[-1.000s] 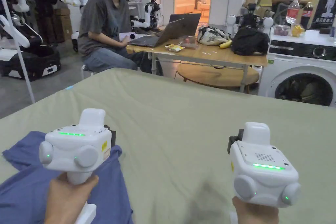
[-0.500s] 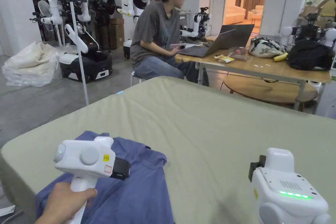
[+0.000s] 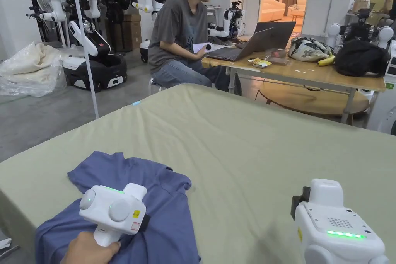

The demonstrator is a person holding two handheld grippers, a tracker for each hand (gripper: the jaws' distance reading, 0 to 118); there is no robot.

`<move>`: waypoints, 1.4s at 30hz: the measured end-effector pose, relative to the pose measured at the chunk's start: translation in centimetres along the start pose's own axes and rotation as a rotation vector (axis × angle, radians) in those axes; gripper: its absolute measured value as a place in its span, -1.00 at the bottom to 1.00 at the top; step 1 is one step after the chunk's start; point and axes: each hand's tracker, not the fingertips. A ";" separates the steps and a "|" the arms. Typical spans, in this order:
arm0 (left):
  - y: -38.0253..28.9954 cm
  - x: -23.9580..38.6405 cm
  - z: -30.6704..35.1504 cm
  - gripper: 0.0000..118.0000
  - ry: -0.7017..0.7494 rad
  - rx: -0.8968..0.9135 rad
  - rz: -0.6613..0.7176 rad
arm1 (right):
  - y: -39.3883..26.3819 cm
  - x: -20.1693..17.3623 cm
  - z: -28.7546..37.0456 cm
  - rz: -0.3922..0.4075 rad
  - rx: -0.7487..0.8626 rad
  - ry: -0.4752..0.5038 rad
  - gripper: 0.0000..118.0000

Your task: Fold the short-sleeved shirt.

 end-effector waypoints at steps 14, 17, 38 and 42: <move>6.5 0.7 12.1 -1.00 -0.082 0.437 0.088 | 0.1 4.0 1.3 -0.013 0.022 -0.033 -1.00; 9.6 3.0 15.2 -1.00 -0.113 0.515 0.040 | 0.7 5.4 2.4 -0.019 0.037 -0.057 -1.00; 15.8 41.6 19.7 -1.00 -0.761 0.570 -0.405 | 1.8 23.2 16.7 -0.088 0.205 -0.436 -1.00; 12.5 47.7 18.4 -1.00 -0.850 0.495 -0.477 | 1.0 26.2 20.3 -0.077 0.230 -0.544 -1.00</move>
